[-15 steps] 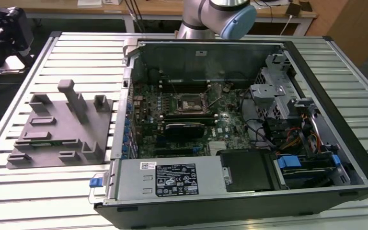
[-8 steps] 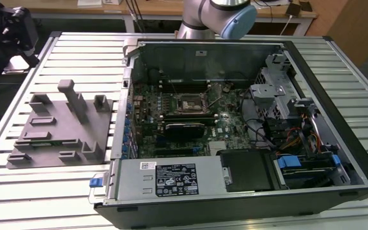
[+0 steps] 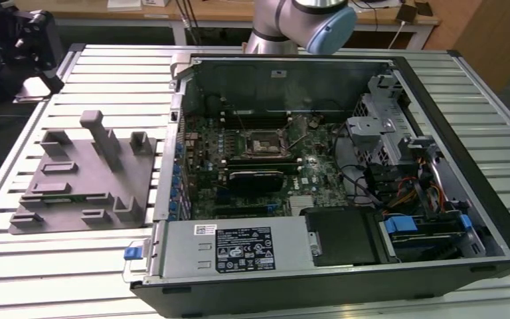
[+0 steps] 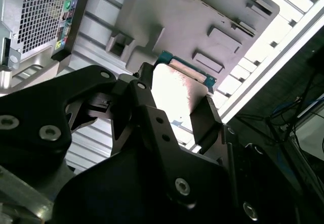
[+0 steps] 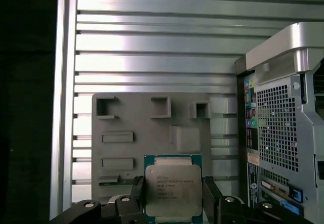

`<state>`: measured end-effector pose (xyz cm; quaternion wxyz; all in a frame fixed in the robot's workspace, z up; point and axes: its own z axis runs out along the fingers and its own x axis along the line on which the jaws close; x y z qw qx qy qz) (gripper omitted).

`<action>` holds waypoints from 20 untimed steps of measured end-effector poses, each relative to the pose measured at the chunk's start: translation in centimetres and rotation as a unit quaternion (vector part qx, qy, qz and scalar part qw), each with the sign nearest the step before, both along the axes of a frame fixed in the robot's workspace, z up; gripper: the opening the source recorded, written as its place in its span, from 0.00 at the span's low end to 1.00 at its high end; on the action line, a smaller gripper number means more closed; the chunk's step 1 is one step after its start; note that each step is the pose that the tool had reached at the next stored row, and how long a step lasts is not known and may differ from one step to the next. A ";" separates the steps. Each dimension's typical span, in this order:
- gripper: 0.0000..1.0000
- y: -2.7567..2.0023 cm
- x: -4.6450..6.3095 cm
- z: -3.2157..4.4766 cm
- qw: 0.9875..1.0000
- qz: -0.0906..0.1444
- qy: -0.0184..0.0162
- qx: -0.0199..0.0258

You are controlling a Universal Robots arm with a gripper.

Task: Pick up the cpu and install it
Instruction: 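Pick up the cpu and move it towards the insertion slot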

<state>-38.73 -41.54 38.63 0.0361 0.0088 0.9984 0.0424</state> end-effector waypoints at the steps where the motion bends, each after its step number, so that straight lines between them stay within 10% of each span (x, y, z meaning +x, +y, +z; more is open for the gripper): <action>1: 0.54 0.00 0.2 0.00 1.000 0.000 0.000 0.000; 20: 0.54 0.00 5.0 0.00 1.000 0.000 0.000 0.000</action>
